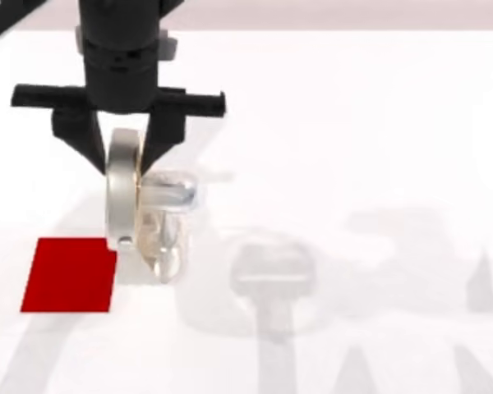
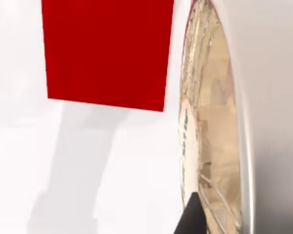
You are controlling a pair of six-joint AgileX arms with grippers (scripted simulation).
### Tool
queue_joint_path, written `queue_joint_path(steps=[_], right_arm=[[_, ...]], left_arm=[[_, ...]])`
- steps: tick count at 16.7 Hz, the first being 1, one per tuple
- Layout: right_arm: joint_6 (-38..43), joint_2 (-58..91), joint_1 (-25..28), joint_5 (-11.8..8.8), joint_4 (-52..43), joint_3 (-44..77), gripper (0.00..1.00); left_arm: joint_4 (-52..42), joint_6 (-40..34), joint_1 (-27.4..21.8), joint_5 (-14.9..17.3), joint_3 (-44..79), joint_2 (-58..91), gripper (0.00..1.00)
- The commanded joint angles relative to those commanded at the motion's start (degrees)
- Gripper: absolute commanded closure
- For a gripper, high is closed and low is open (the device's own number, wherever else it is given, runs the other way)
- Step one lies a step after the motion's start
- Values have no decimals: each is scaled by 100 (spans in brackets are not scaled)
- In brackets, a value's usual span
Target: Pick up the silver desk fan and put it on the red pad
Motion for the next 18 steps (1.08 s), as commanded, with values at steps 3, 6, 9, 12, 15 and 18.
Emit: queue_joint_path(steps=[3,6,9,12,15,18], right_arm=[[0,0,0,0,0,0,0],[0,0,0,0,0,0,0],[0,0,0,0,0,0,0],[0,0,0,0,0,0,0],[0,0,0,0,0,0,0],[0,0,0,0,0,0,0]], left_arm=[[249,-1980,414,-20,-721,-621,100],[611,-3875,833,72,-1461,-1207,100],[989,-5364,1203,237,-2159,-1654,100],[1309,-6367,1485,413,-2719,-1943,100],[1510,-6879,1645,535,-3034,-2087,100],[1535,-6933,1661,550,-3068,-2101,100]])
